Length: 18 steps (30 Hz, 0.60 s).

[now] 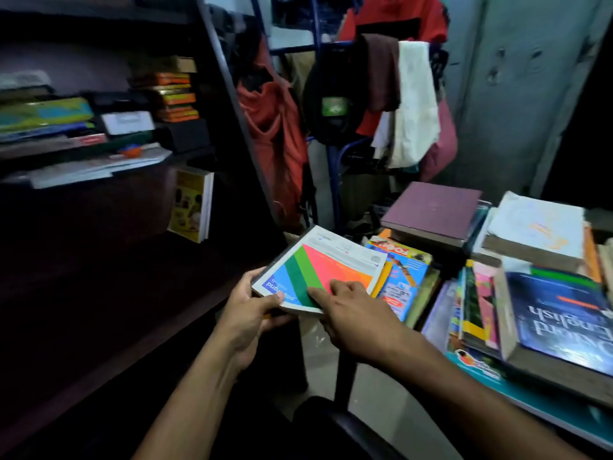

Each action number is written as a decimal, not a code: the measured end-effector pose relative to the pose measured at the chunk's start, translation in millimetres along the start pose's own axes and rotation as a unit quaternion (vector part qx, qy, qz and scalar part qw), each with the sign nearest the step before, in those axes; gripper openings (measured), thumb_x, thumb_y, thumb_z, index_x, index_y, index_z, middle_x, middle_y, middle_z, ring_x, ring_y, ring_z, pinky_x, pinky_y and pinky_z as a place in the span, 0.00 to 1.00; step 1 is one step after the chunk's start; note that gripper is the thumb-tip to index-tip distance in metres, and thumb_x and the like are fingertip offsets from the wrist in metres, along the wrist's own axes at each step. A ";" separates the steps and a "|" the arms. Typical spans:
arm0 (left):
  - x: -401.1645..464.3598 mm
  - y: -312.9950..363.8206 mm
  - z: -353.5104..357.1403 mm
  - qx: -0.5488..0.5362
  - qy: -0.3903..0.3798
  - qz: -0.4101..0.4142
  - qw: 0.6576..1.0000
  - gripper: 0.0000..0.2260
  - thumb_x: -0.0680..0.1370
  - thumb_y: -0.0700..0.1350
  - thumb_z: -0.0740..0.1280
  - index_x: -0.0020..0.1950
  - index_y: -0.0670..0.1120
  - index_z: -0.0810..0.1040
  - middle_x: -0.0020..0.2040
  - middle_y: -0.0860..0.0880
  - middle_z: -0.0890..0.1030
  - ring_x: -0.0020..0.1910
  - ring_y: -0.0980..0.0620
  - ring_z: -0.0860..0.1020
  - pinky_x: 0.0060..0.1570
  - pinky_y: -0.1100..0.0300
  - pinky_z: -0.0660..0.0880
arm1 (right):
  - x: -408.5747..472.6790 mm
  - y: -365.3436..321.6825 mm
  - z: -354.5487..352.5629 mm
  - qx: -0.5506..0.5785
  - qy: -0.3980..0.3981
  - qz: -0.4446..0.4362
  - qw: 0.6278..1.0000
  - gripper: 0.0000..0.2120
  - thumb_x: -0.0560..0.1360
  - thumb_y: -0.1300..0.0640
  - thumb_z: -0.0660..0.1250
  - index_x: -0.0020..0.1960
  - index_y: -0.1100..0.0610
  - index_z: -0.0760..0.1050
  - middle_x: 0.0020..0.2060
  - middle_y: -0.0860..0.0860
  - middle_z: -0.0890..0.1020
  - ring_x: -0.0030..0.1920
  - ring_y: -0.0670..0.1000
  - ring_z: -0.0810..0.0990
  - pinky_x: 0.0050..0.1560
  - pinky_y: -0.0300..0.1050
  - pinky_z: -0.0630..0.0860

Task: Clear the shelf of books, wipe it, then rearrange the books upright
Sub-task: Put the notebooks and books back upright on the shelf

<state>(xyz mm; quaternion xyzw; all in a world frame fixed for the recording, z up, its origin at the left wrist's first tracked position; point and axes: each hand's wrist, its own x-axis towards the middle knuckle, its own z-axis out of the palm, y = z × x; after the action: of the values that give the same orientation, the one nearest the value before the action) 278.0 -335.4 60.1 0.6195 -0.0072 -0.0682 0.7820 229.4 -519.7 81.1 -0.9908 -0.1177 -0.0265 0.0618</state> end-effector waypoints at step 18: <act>-164.9 18.9 -302.5 0.336 0.413 0.077 0.843 0.20 0.76 0.40 0.71 0.63 0.57 0.72 0.57 0.52 0.82 0.50 0.62 0.82 0.47 0.64 0.79 | 185.1 -292.7 101.1 0.299 -0.014 -0.418 0.858 0.22 0.77 0.49 0.69 0.68 0.52 0.73 0.61 0.52 0.71 0.61 0.54 0.76 0.65 0.46 0.72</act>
<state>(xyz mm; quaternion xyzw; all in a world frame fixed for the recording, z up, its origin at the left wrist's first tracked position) 145.5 -19.3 20.2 0.8126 0.2467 0.2610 0.4591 343.8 -181.7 27.5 -0.7823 -0.5241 0.0009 0.3367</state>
